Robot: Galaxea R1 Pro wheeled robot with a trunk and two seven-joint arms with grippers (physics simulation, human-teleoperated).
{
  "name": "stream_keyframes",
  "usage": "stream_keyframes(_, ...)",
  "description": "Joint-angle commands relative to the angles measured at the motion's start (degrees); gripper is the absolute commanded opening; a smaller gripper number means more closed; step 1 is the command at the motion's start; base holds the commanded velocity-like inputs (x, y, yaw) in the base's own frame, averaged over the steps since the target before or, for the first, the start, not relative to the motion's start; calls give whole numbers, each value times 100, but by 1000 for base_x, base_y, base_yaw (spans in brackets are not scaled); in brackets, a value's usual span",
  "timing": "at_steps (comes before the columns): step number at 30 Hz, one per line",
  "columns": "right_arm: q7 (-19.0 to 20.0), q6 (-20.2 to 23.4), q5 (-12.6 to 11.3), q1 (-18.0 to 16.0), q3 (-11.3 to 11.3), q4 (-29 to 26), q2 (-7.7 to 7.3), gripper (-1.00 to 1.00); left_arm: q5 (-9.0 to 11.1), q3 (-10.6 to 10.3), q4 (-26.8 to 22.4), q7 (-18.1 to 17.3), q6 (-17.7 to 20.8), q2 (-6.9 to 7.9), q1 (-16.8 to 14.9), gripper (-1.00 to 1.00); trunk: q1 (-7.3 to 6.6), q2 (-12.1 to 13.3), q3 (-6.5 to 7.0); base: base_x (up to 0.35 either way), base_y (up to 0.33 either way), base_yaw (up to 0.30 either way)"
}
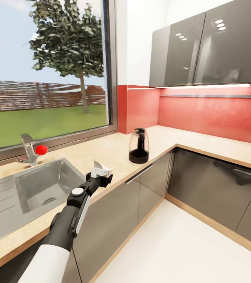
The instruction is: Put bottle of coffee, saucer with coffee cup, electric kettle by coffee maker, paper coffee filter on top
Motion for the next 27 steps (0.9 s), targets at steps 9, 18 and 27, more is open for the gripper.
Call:
stream_keyframes(9, 0, -21, 1, -5, 16, 4, -2, 100, -61, 10, -1, -39, 24, -1, -3, 100, 0, -3, -6, 11, -2, 0)
stream_keyframes(18, 0, -21, -2, -2, 13, 4, -2, 100, -61, 8, -7, -39, 24, 0, -7, 100, 0, -3, -6, 1, -83, 0)
stream_keyframes(27, 0, -20, 0, -4, 13, 4, -2, 100, -61, 10, 0, -39, 24, 0, -2, 100, 0, -3, -6, 1, -14, 0)
